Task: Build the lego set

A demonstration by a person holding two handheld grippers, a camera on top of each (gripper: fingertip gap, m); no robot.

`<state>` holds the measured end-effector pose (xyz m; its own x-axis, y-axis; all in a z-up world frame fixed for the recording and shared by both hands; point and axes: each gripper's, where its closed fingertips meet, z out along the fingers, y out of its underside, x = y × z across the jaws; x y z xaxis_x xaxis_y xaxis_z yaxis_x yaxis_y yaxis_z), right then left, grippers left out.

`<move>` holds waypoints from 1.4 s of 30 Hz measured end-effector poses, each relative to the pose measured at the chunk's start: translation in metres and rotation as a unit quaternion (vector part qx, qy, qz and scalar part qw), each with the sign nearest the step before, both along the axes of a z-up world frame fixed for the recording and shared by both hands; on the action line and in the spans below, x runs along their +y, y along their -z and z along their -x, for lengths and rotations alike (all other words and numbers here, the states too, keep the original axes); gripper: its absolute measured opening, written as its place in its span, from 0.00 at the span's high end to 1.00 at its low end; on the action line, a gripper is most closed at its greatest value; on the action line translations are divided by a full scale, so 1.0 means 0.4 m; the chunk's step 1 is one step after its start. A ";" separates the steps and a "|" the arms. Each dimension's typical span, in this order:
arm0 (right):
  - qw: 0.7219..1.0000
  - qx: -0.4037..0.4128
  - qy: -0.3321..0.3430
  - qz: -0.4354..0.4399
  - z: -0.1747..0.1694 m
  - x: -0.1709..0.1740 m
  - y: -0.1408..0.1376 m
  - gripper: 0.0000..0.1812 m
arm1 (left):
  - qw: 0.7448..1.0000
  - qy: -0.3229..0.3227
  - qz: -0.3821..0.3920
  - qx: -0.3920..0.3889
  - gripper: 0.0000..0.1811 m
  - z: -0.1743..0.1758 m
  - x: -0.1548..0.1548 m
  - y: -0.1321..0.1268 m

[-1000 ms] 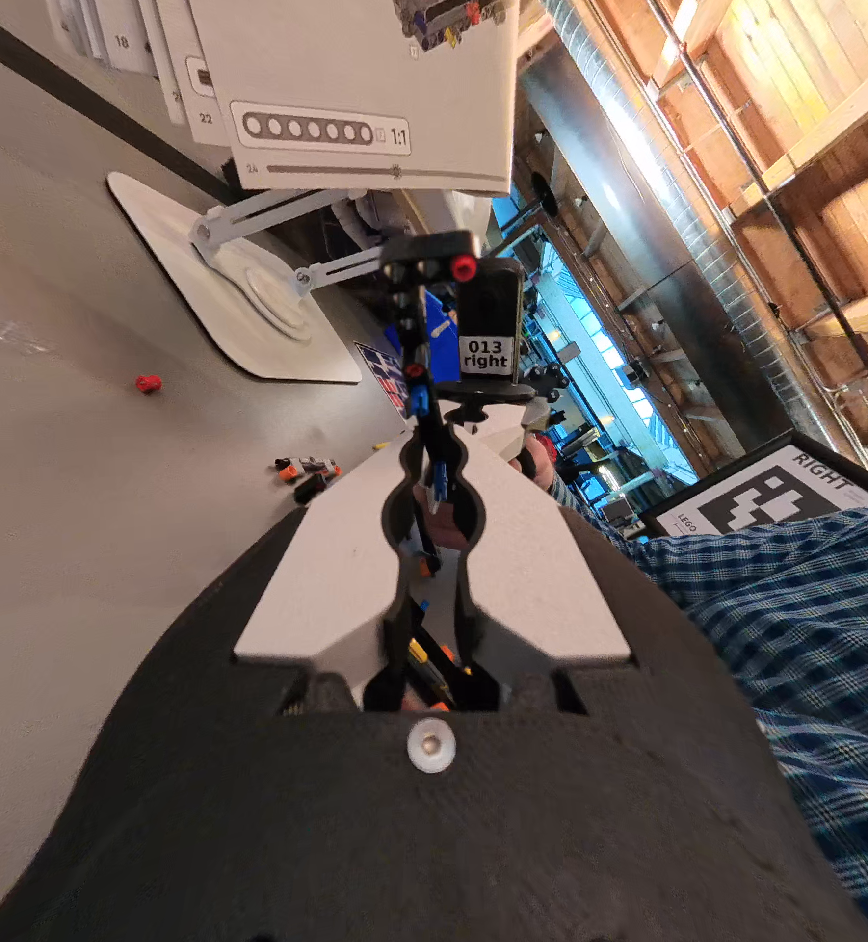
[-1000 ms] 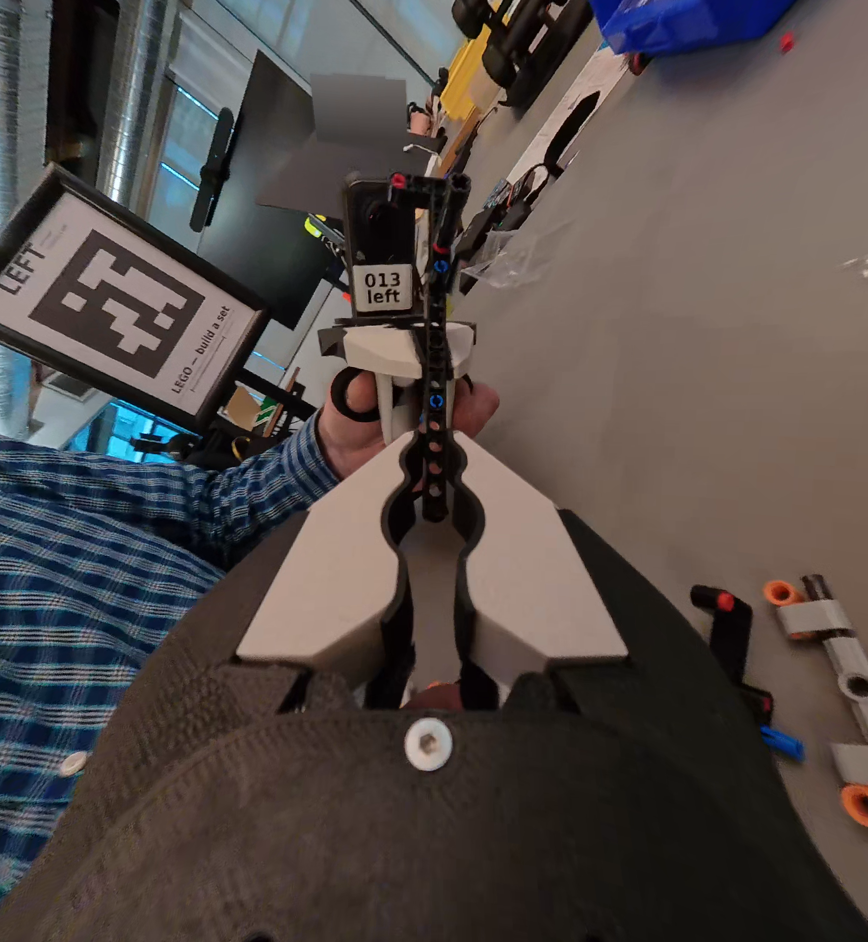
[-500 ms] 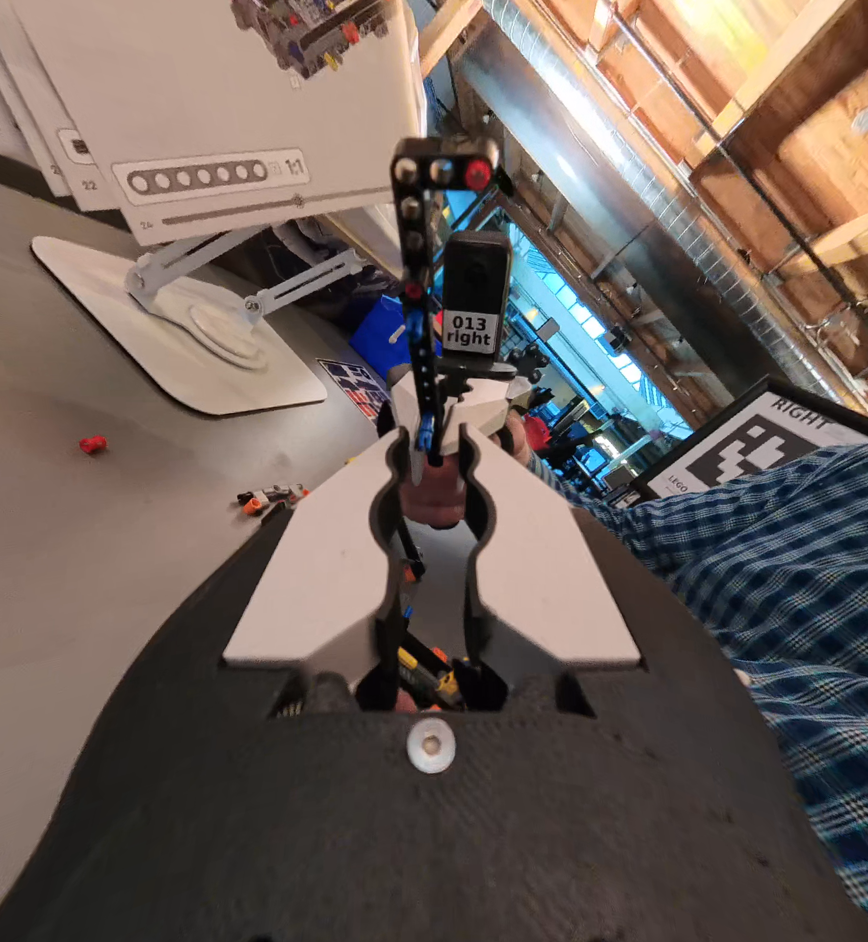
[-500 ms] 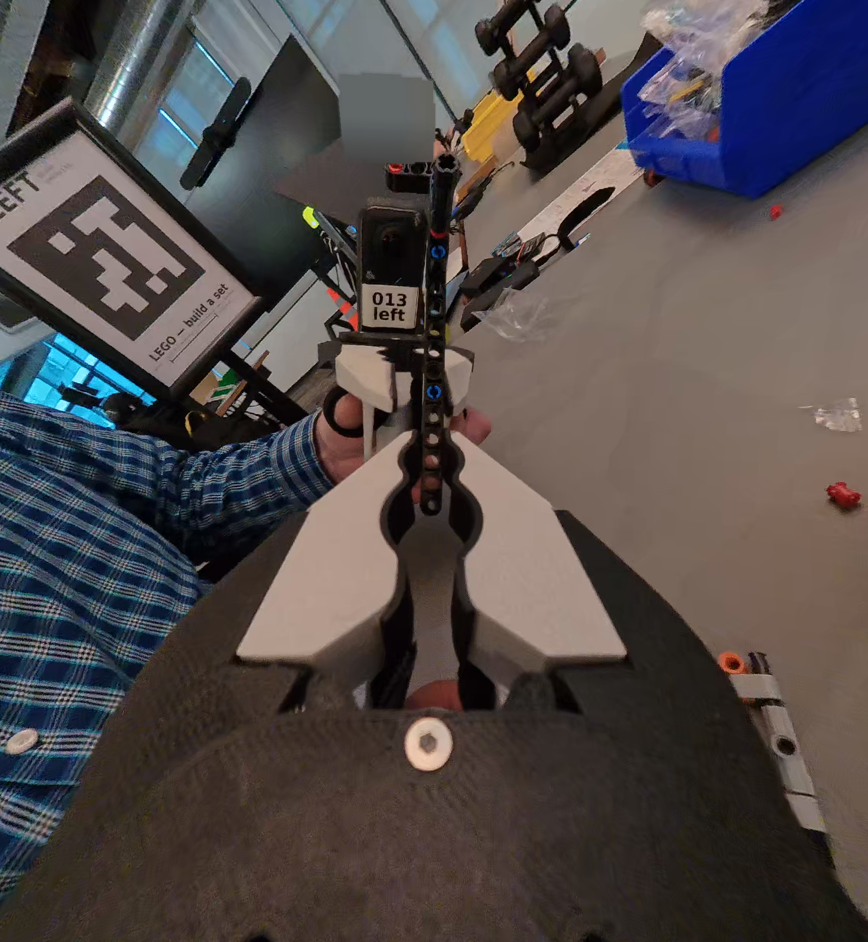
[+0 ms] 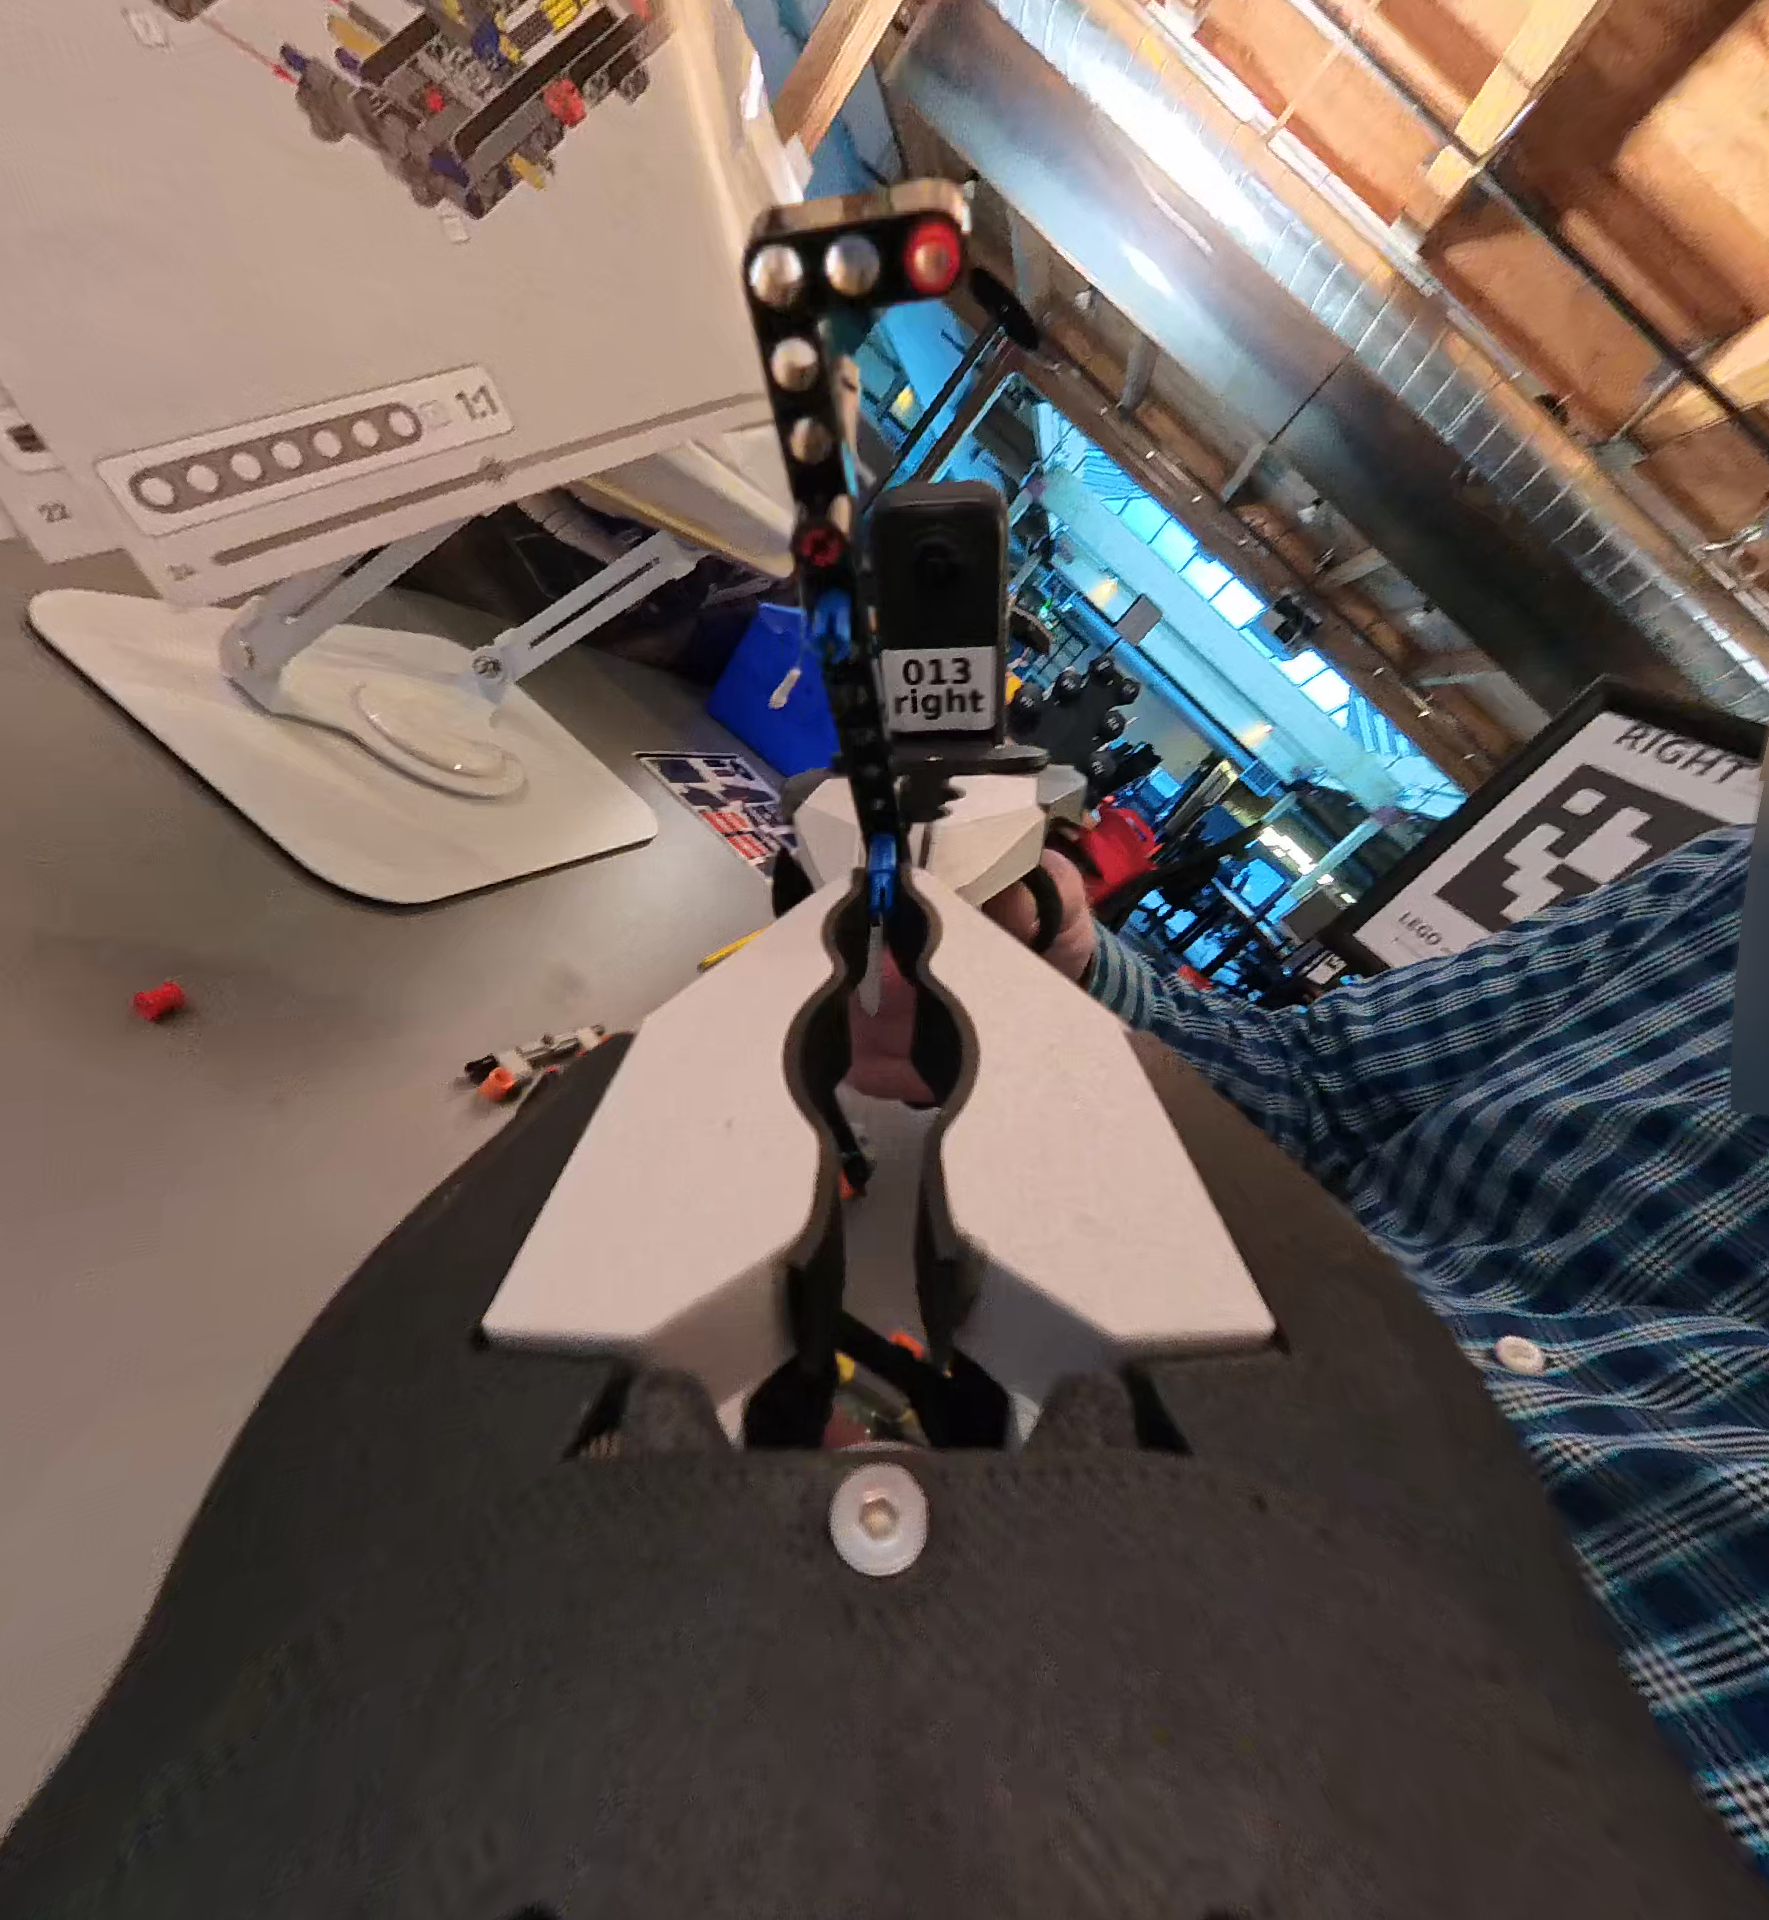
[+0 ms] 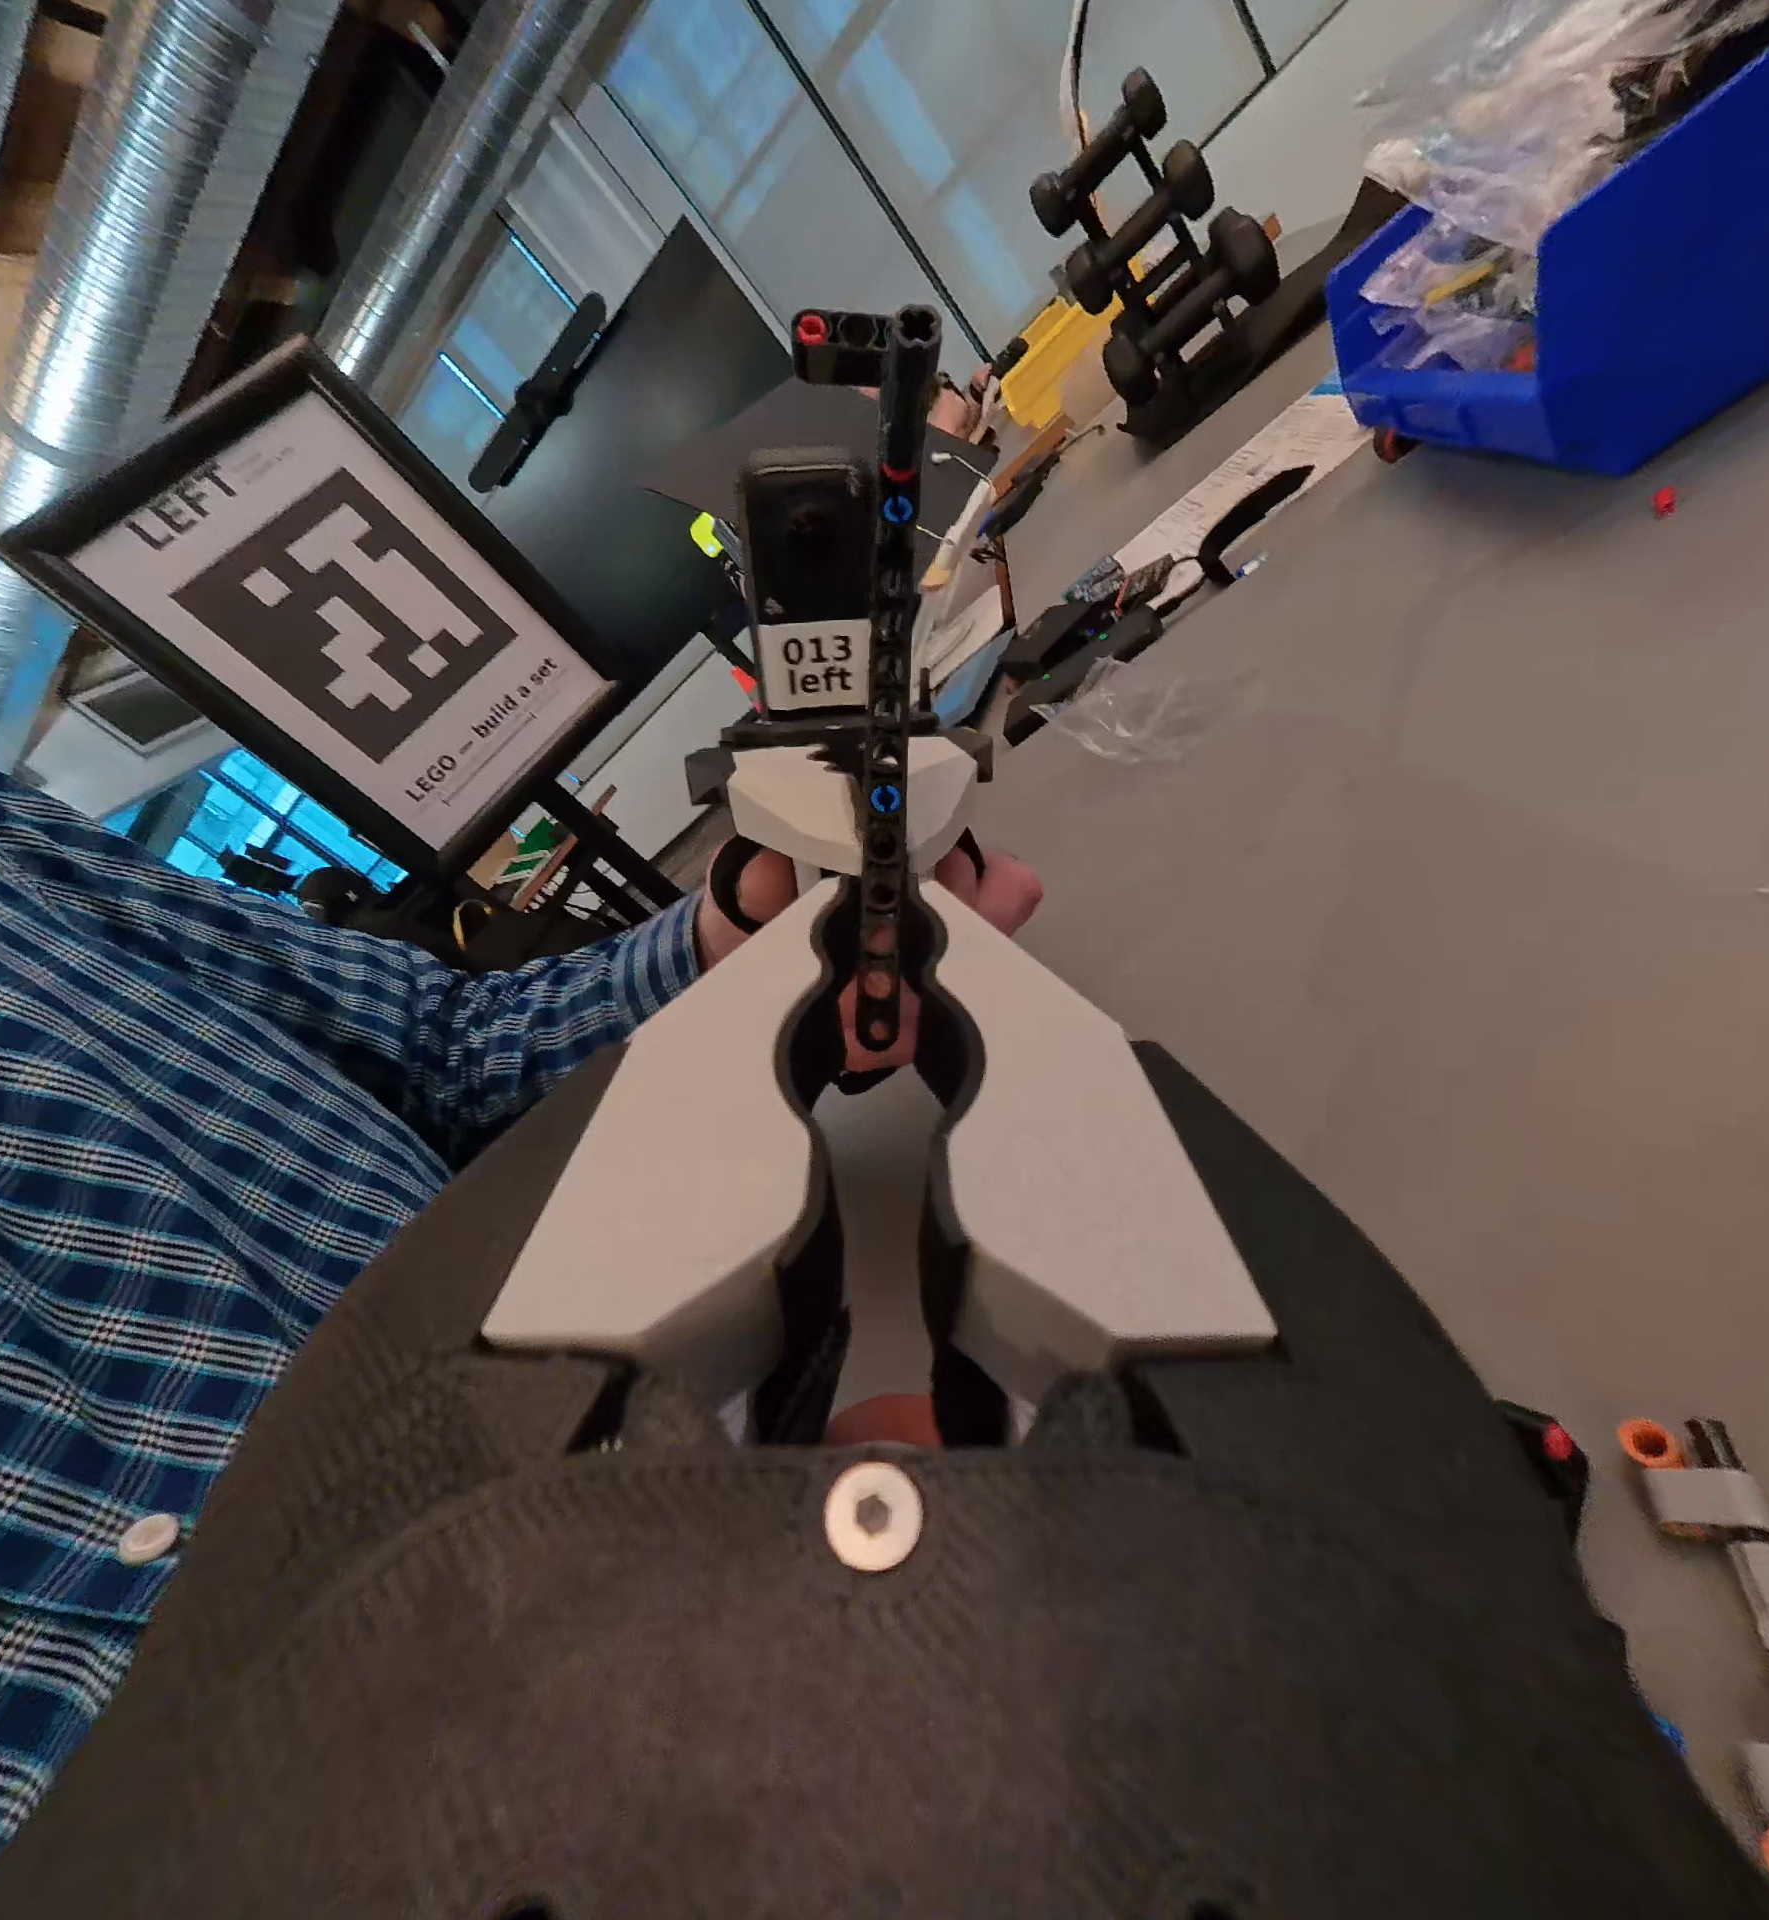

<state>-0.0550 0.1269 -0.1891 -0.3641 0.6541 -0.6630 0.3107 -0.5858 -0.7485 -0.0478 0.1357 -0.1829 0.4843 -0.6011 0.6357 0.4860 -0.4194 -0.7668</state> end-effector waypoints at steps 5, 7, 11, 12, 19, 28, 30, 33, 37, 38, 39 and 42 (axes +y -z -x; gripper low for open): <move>1.000 0.012 0.000 -0.011 -0.005 -0.011 -0.020 0.98 | 1.000 0.011 -0.024 -0.002 0.99 -0.006 -0.015 -0.014; 1.000 0.018 0.013 -0.015 -0.005 -0.012 -0.023 0.98 | 1.000 0.006 -0.031 -0.002 0.99 -0.005 -0.016 -0.019; 0.998 0.054 0.035 0.004 -0.008 -0.010 -0.049 0.98 | 0.999 -0.008 -0.049 -0.021 0.99 -0.008 -0.016 -0.043; 0.998 0.057 0.038 0.009 -0.009 -0.009 -0.053 0.98 | 0.998 -0.011 -0.049 -0.027 0.99 -0.008 -0.016 -0.043; 0.992 0.085 0.096 0.004 -0.059 0.092 -0.100 0.98 | 0.997 -0.034 -0.053 -0.034 0.99 0.029 -0.033 -0.039; 0.995 0.013 0.075 0.066 -0.020 0.060 -0.009 0.98 | 0.999 -0.007 0.011 0.036 0.99 0.005 -0.031 0.016; 0.997 -0.038 0.055 0.045 -0.003 0.034 0.042 0.98 | 0.995 -0.026 0.047 0.080 0.99 0.035 -0.039 0.059; 0.988 -0.152 0.011 -0.037 0.027 -0.014 0.154 0.97 | 0.989 -0.044 0.105 0.092 0.99 0.077 -0.079 0.109; 0.966 -0.237 -0.038 -0.094 0.052 -0.078 0.241 0.98 | 0.977 -0.081 0.159 0.117 0.99 0.135 -0.169 0.165; 0.963 -0.249 -0.049 -0.095 0.058 -0.101 0.254 0.98 | 0.974 -0.091 0.170 0.115 0.99 0.151 -0.190 0.174; 0.958 -0.263 -0.056 -0.103 0.063 -0.120 0.271 0.97 | 0.972 -0.100 0.180 0.115 0.99 0.165 -0.209 0.184; 0.947 -0.295 -0.066 -0.104 0.076 -0.164 0.315 0.97 | 0.967 -0.109 0.202 0.108 0.99 0.184 -0.245 0.208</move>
<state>-0.0852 0.0614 -0.3150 -0.0576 0.7677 -0.6382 0.7720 -0.3711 -0.5161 -0.1213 0.0377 -0.2660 0.7196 -0.1930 0.6671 0.4432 -0.6119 -0.6551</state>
